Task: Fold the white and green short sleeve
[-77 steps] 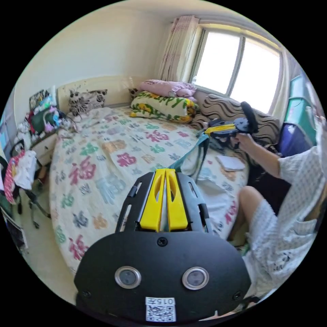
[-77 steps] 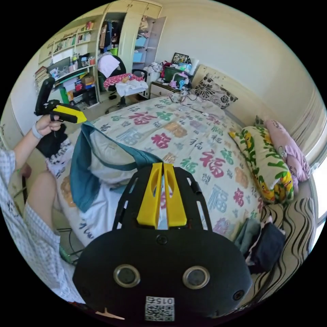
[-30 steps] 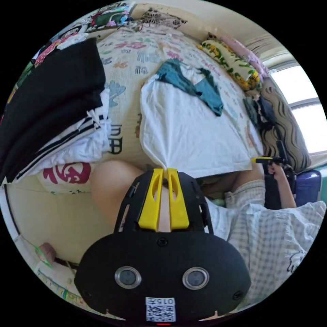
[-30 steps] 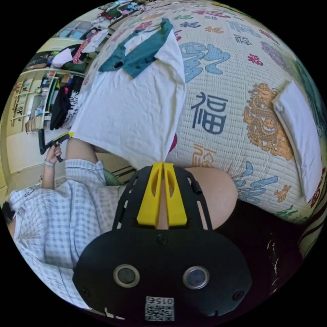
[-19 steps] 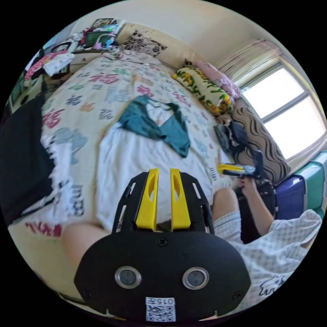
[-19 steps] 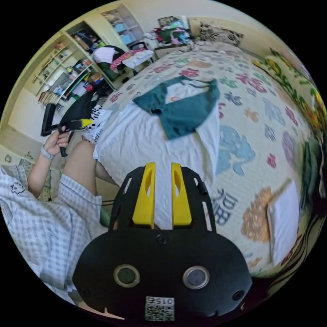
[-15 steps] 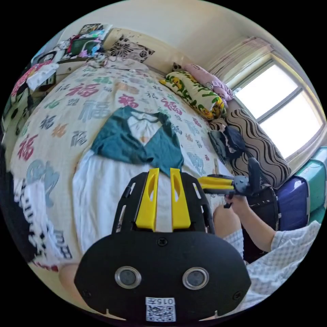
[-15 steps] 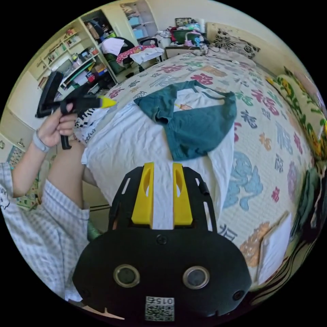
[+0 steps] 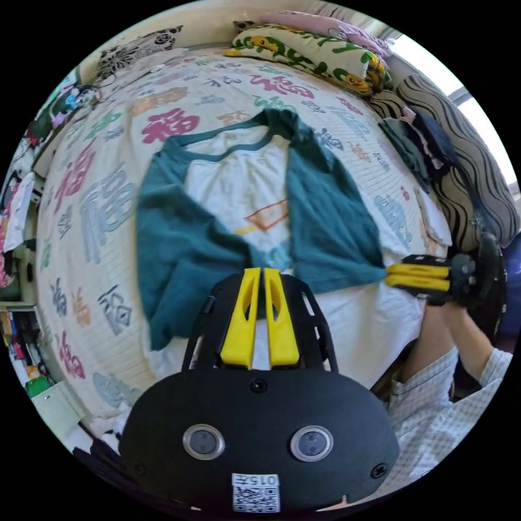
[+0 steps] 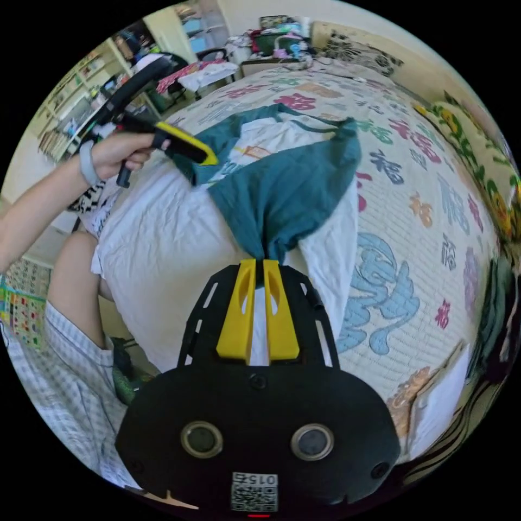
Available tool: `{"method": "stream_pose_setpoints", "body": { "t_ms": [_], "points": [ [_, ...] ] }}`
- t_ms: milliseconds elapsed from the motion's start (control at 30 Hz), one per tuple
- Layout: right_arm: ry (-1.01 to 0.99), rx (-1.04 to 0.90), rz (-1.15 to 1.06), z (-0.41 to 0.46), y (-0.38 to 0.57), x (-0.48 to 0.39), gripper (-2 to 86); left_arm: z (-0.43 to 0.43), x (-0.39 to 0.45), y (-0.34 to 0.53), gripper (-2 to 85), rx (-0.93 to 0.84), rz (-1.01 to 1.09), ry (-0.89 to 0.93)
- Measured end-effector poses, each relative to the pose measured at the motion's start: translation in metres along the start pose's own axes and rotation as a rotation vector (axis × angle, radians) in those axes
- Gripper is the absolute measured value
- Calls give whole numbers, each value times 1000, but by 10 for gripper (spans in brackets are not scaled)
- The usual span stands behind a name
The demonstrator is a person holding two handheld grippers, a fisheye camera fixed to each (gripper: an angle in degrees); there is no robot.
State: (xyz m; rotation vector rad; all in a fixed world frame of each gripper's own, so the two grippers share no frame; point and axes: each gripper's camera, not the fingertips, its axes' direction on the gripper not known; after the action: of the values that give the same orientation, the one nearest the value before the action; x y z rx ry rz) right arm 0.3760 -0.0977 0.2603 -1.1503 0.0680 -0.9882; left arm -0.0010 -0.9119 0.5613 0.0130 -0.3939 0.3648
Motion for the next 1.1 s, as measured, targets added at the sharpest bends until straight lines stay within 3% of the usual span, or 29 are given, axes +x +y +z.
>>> {"method": "stream_pose_setpoints", "body": {
  "t_ms": [100, 300, 533, 700, 933, 1100],
  "points": [
    [-34, 50, 67, -15, 21, 29, 29, 2, -17, 24, 20, -45, -14, -142],
    [-30, 71, 33, -21, 34, 43, 31, 1, 35, 48, 80, 111, 25, 198],
    [0, 67, -1, -19, 34, 62, 33, 69, 41, 68, 58, 186, -244, 339],
    [-25, 102, 22, -26, 38, 96, 35, 53, 43, 65, -1, 276, -244, 365],
    [-206, 367, 314, -76, 63, 217, 29, -15, 92, -56, -5, 504, -49, 486],
    [-261, 496, 578, -83, 93, 310, 10, 0, 179, -169, 6, 501, 97, 566]
  ]
}}
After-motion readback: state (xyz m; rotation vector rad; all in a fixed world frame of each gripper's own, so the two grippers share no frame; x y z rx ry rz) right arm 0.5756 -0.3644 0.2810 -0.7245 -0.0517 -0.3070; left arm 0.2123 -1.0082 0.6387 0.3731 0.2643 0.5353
